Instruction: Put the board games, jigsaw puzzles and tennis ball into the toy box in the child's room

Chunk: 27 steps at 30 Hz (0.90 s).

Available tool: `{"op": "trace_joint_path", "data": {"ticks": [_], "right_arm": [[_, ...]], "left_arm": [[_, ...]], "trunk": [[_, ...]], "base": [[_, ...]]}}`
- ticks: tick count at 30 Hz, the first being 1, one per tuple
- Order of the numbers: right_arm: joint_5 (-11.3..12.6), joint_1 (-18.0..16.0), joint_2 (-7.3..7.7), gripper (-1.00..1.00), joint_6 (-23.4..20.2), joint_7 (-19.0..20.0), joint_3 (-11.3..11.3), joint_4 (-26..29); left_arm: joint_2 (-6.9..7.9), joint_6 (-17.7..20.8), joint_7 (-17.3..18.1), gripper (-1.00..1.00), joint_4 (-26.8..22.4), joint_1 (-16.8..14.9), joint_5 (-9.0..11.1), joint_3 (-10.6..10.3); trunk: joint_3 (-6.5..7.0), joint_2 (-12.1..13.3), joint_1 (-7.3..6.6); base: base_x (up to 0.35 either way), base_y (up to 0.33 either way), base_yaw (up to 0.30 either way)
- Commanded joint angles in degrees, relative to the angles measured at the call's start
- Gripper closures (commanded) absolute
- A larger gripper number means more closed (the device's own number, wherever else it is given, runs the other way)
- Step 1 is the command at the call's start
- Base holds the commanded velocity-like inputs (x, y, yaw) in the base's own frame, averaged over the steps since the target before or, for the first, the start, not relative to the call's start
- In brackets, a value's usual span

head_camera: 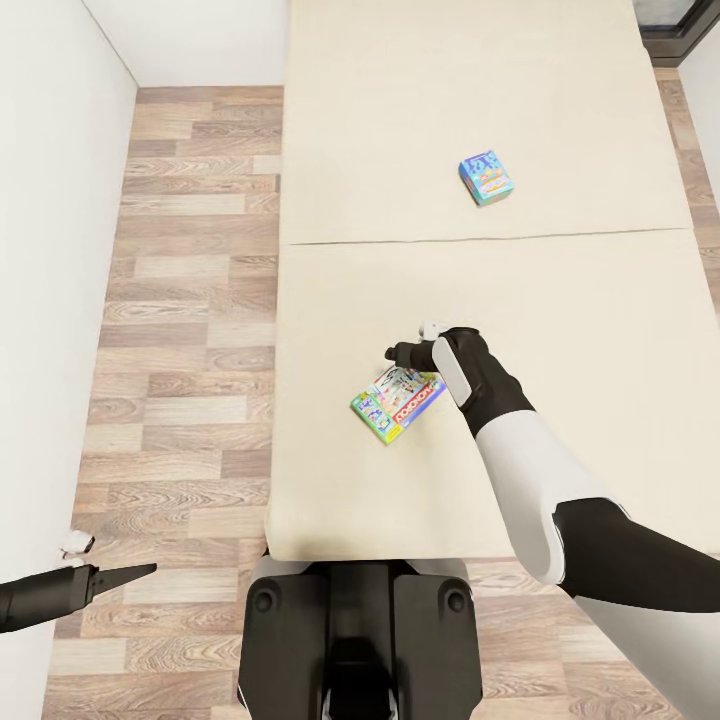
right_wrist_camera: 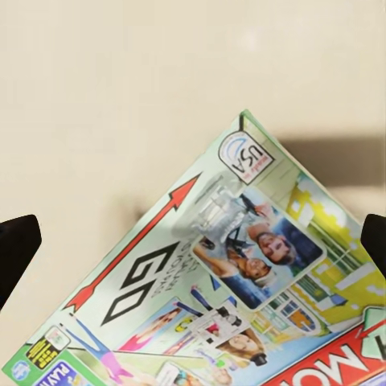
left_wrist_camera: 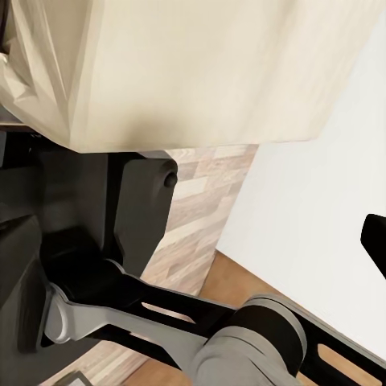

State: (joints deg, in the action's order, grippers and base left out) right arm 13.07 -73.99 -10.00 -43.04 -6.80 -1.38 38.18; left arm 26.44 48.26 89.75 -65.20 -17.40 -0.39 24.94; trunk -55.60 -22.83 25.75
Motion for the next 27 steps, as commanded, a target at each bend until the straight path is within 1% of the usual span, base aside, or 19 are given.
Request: {"op": "trace_joint_path", "data": {"ticks": [1,27], "right_arm": [[0.60,-0.02,0.00,-1.00,-0.17,-0.57,-0.11,0.06],[0.38,-0.02,0.00,-1.00,0.09,-0.65,-0.12,0.06]], "left_arm": [[0.01,0.61,0.25,-1.00,-0.01,-0.01,-0.05,-0.01],[-0.07,0.61,0.25,-1.00,-0.02,-0.01,-0.11,-0.23]], "trunk": [[-0.06,-0.09,0.03],[-0.06,-0.09,0.03]], "base": [[0.000,0.000,0.000],[0.000,0.000,0.000]]}}
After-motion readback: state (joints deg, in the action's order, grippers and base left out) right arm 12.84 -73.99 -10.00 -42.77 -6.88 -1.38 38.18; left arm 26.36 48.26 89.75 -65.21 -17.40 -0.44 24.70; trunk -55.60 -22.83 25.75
